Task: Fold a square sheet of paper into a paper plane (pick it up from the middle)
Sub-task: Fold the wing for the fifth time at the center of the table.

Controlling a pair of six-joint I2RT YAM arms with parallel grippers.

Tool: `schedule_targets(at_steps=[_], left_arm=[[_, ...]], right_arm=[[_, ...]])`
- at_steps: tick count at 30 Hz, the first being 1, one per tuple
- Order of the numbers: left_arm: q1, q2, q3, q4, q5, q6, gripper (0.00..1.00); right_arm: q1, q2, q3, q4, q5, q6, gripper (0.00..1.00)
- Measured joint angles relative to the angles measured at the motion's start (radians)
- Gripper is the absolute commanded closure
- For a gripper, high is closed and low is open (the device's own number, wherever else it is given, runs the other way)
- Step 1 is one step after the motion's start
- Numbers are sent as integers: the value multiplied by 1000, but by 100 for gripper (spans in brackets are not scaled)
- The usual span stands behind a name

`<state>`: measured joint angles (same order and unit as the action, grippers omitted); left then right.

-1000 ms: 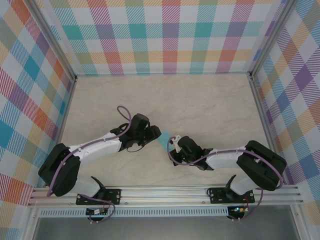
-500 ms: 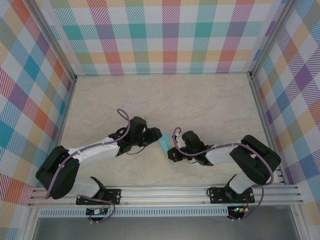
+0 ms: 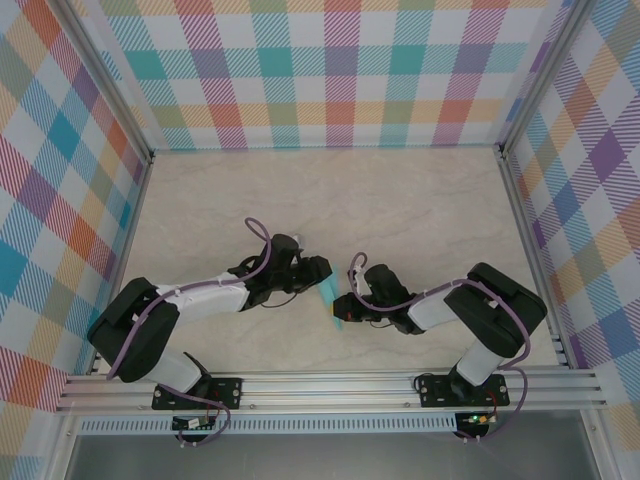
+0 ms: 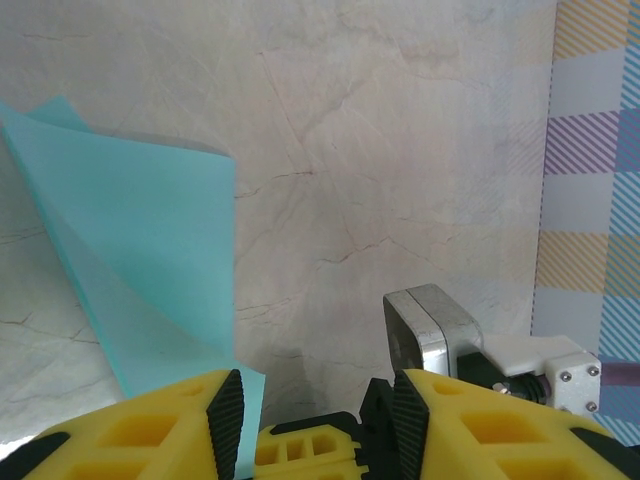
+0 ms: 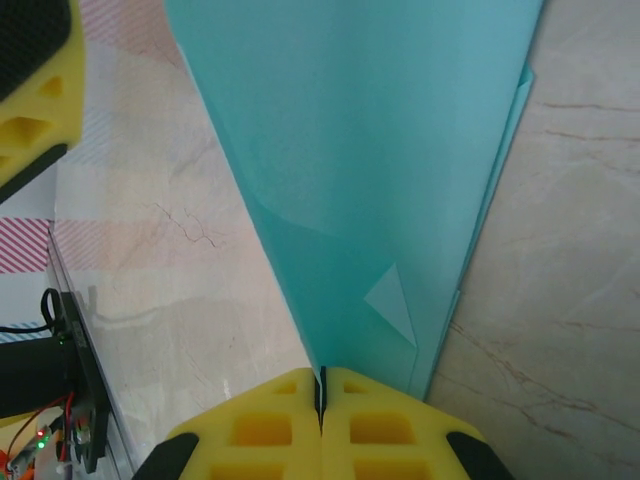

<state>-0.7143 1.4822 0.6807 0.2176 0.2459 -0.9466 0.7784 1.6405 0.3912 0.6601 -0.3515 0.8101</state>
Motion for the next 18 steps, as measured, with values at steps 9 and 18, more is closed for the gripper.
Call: schedule_targets(at_steps=[9,18], left_arm=[[-13,23,-16,60,8,0,54],[-29,95,-17,119,27,2,53]], right_arm=[[0,3,-23,48,18,86,96],[-10,34,-36,118,-6,178,96]])
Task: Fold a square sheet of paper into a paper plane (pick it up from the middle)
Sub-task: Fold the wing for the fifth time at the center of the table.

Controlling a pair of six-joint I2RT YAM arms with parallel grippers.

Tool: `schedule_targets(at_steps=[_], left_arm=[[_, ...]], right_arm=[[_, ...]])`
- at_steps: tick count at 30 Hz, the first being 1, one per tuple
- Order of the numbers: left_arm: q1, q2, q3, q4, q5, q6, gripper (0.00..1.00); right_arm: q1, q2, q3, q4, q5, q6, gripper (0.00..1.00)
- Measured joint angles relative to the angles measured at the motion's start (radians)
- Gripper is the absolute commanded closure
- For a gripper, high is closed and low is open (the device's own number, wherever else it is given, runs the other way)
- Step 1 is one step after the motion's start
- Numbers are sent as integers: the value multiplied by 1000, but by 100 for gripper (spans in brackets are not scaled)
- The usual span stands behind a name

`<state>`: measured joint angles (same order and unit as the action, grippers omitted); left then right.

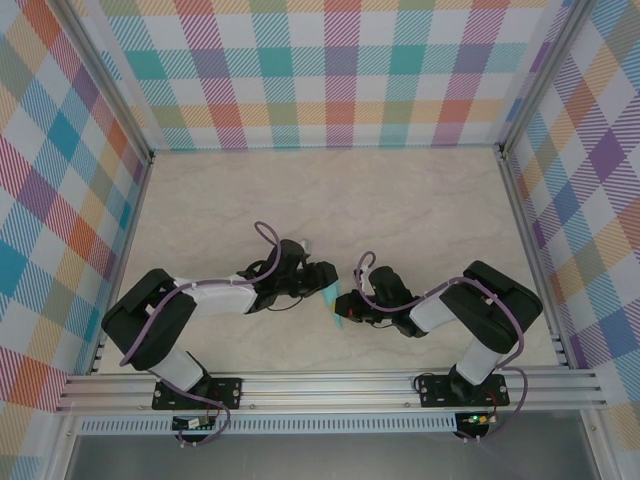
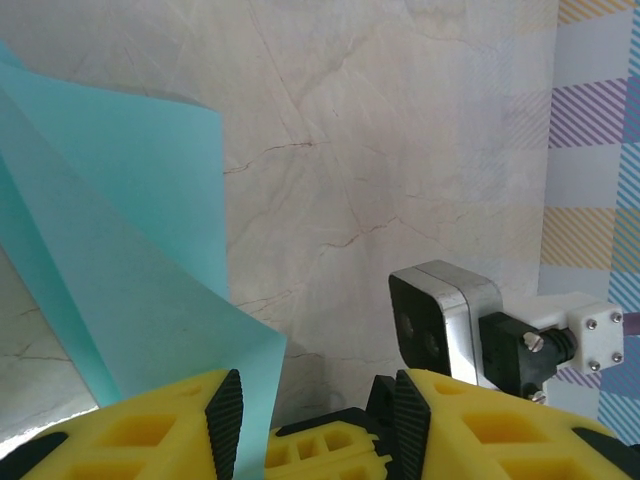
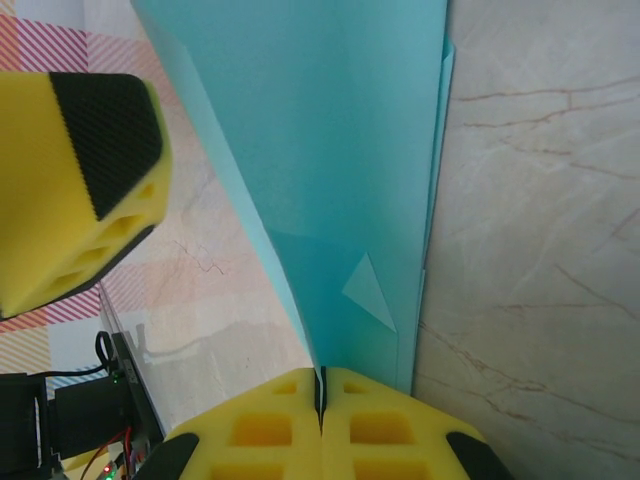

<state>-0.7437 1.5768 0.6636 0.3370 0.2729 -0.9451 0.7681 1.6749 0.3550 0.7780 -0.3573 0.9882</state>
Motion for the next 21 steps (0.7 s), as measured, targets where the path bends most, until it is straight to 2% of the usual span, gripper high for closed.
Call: schedule_targets(at_steps=[6,13,21], left_arm=[[0,40,1,14,0,19,53],[-1,109,11,36,-1,30,53],[-1,139,26,36,-1,38,55]], right_arm=[[-1,0,0,0,2,20,95],[-1,-6,0,-6,2,31,89],[0,-57,27,-133,28,29,85]])
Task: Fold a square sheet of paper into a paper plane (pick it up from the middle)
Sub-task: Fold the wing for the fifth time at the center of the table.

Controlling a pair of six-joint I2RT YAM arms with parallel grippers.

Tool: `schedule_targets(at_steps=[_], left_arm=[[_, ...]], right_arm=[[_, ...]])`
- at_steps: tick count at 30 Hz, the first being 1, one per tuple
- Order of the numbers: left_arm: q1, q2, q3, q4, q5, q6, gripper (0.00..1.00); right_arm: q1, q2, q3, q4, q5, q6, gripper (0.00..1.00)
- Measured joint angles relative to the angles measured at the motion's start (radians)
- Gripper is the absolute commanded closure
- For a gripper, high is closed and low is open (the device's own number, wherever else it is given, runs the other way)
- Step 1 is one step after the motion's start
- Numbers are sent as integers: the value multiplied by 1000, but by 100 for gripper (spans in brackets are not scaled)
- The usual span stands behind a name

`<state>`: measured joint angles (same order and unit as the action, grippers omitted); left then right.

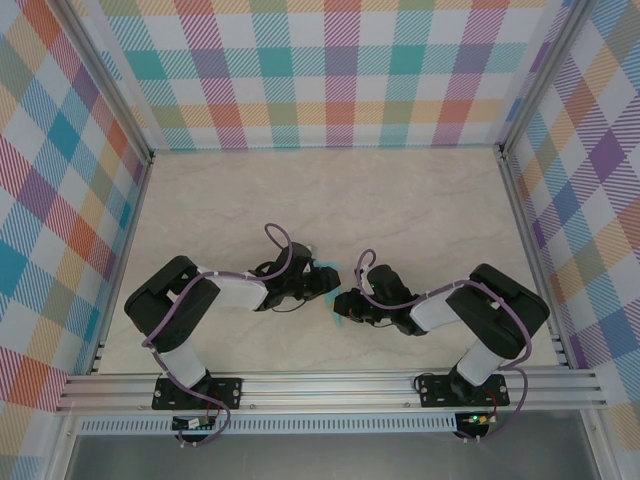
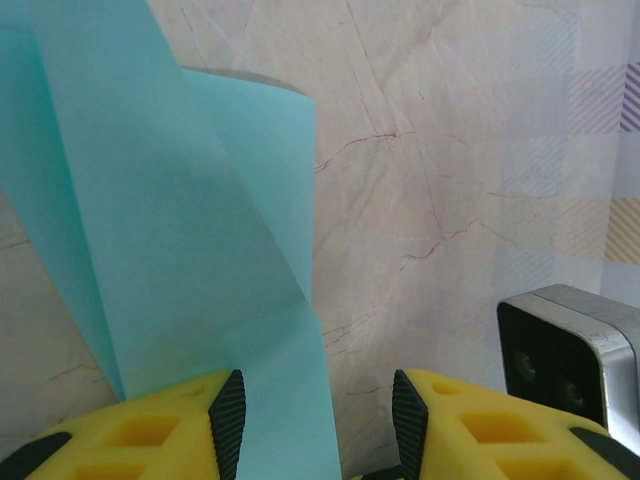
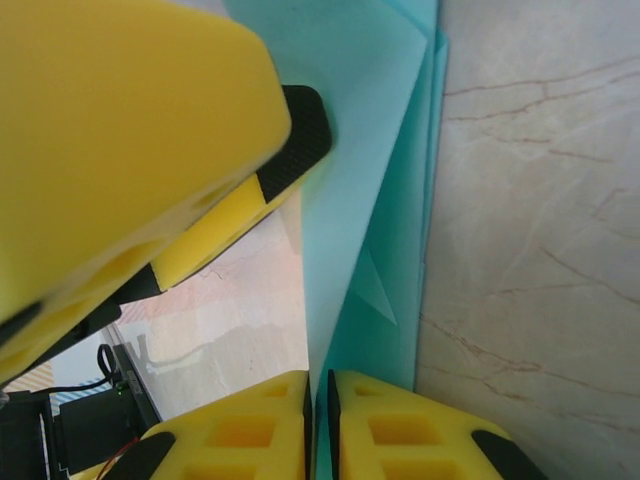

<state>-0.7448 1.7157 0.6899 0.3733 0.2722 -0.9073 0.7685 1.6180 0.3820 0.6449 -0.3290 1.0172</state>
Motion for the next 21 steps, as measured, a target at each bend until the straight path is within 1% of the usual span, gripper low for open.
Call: schedule_targets(at_steps=[7,14,21], left_arm=[[0,2,0,-1,0,4,55],[0,4,1,-1,1,7,56],[0,6,8,-9,2,6,56]], right_arm=[[0,-57,10,-127,11,0,84],[-1,-72,50,-257,-17,-19,92],[-2,-58,91,-344,-40,-54,91]])
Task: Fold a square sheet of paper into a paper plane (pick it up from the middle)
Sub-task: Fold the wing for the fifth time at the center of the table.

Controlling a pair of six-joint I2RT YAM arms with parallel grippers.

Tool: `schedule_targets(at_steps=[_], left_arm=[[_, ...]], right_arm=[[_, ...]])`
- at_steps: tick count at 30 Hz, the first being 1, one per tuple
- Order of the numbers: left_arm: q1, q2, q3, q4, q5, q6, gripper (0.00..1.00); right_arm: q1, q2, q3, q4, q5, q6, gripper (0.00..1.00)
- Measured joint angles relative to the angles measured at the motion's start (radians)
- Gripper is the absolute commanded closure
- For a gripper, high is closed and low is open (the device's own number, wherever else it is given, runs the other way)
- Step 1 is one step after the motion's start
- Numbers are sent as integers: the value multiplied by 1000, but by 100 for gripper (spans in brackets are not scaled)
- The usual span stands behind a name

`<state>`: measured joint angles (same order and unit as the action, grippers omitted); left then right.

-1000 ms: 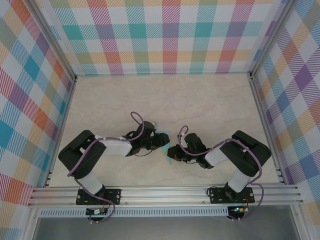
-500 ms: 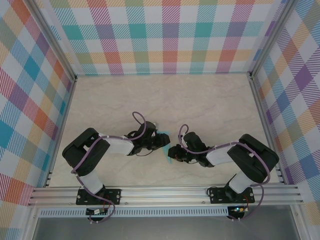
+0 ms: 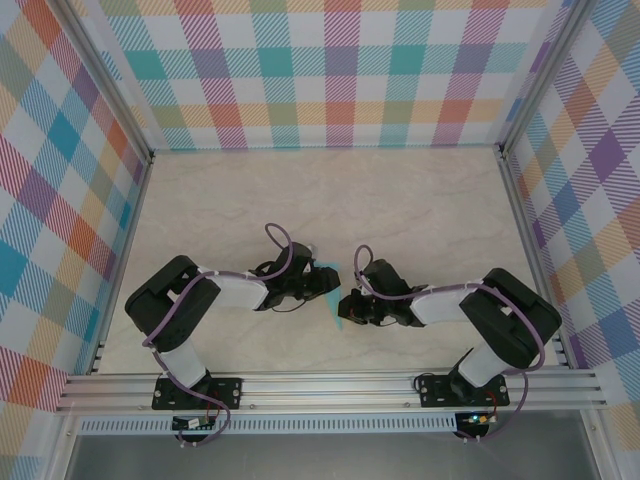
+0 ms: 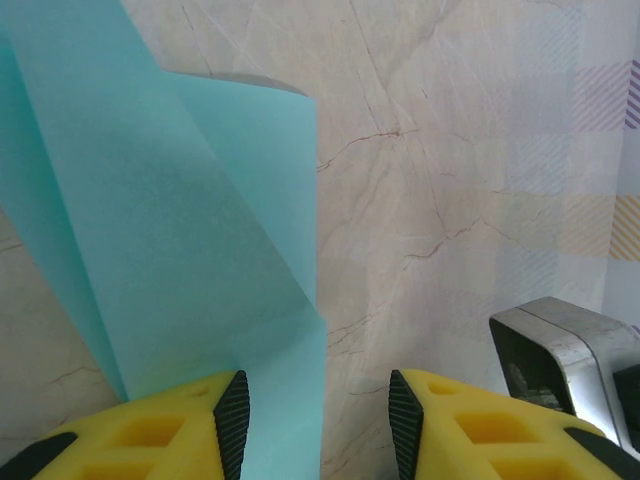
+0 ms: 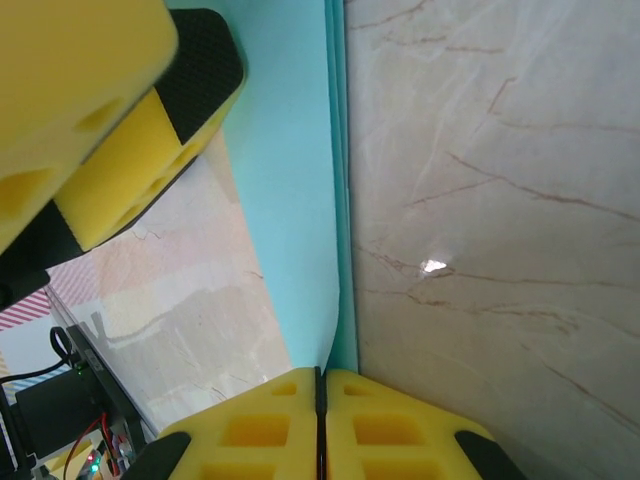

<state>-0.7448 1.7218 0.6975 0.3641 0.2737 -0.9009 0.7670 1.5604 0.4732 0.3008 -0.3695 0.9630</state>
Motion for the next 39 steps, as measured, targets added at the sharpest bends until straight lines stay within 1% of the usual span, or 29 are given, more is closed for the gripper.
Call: schedule_targets(at_steps=[8,12,18,23,29,34,39], left_arm=[[0,4,10,-21,2,-4,57],[0,5,14,-26,2,-11,57],[0,10,26,-45,-2,-26,58],[0,13,33,-58,-3,-31,59],[1,23,57,-97,-3,-45,60],[2,31,76,-130,-2,-50,60],[2,33,86,-148,-2,-49,60]], right_arm=[[0,-19,13,-79,-16,-22,92],[0,-26,19,-121,-20,-33,89],[2,-16,47,-178,-24,-48,87],[22,-14,83,-250,13,-71,89],[53,16,148,-333,32,-95,96],[71,27,171,-362,50,-100,90],[91,9,170,-372,89,-105,88]])
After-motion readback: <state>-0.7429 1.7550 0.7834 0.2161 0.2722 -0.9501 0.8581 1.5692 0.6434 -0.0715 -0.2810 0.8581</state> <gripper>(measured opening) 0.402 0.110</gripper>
